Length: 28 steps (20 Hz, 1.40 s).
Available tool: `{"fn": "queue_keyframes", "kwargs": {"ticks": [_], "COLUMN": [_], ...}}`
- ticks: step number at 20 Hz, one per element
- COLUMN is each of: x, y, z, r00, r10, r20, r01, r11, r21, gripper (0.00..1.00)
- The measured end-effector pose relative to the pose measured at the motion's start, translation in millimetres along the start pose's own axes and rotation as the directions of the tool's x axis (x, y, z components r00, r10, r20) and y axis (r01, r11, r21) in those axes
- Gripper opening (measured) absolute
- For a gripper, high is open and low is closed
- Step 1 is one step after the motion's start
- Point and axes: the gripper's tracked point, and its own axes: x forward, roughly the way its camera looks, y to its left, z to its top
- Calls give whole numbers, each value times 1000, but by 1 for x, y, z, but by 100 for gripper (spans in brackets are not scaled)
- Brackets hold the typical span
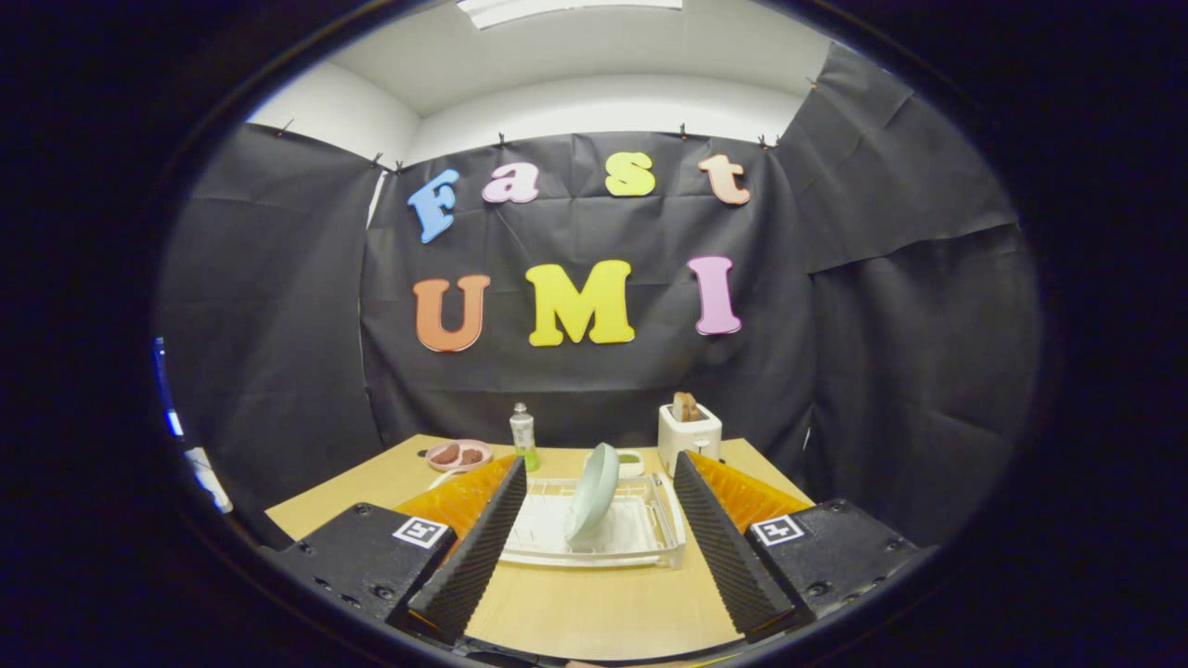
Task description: Take the plate from the dish rack, then take the spoon from the basket and place it into the plate.
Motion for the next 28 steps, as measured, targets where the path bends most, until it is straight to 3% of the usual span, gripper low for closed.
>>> {"fn": "queue_keyframes", "kwargs": {"ticks": [7,16,21,24,25,27,28], "x": [61,165,213,231,235,245,249], "y": [-10,4,8,2,-2,0,-2], "z": [9,3,-32,-43,-46,-59,-63], "r00": [993,949,850,789,767,690,649], "r10": [-51,-20,0,-35,-55,-76,-100], "r20": [-109,-315,-527,-613,-639,-720,-754], "r01": [51,17,-14,28,50,62,73], "r11": [999,1000,1000,999,998,997,995], "r21": [-1,-11,-22,-20,-26,-47,-69], "gripper": [100,100,100,100,96,84,84]}}
